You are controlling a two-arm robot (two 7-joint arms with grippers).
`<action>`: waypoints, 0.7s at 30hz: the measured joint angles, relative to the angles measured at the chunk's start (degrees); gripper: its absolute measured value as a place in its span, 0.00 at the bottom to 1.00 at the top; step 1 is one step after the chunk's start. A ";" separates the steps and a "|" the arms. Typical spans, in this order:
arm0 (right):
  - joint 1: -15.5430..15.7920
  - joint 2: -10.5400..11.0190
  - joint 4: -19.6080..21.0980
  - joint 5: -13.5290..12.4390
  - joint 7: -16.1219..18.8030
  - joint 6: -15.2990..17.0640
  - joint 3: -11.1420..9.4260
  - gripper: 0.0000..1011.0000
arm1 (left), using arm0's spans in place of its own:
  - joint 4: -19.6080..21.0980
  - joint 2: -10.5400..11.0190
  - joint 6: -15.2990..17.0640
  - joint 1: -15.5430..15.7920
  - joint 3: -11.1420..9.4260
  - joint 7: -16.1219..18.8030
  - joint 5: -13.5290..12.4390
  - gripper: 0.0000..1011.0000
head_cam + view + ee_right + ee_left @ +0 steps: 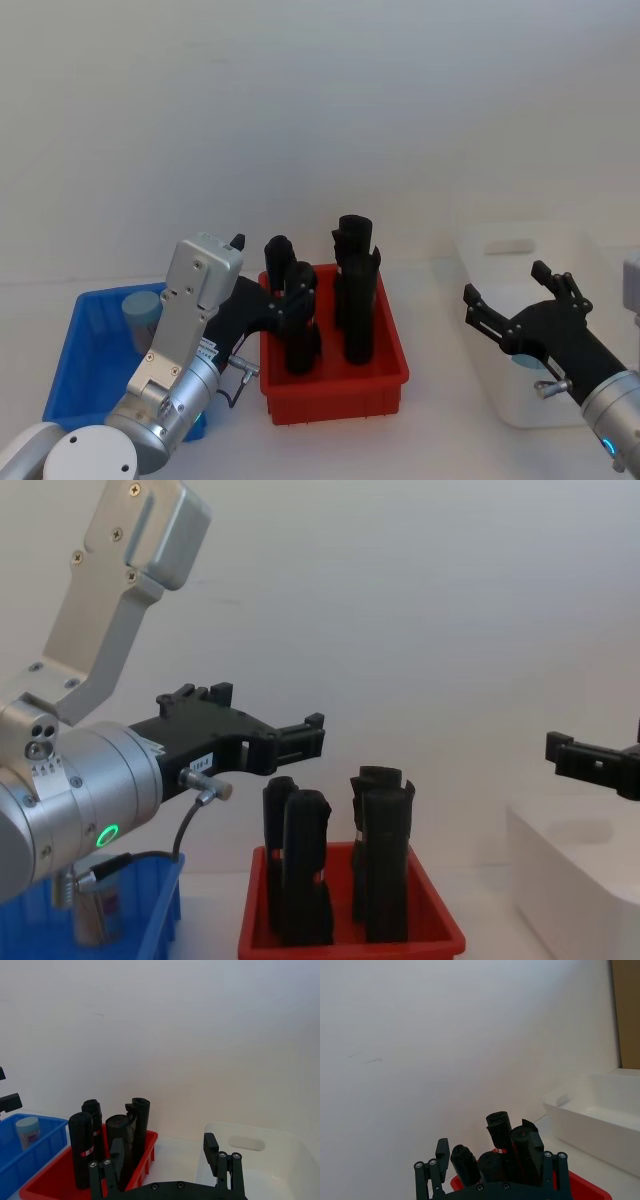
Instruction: Pick the cotton swabs from the blue box and place them into the white box.
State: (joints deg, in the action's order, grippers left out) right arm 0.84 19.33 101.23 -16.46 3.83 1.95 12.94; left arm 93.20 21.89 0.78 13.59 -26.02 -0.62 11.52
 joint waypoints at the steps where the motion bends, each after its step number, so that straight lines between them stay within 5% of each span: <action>1: 0.00 0.00 0.00 0.00 0.00 0.00 0.00 0.99 | 0.00 0.00 0.00 0.00 0.00 0.00 0.00 0.99; 21: 0.00 0.00 0.00 0.00 0.00 0.00 0.00 0.99 | -0.03 0.00 0.02 0.00 0.00 -0.01 -0.04 0.99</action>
State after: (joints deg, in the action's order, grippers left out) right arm 0.84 19.33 101.22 -16.47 3.83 1.95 12.94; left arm 93.17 21.89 0.80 13.59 -26.02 -0.63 11.48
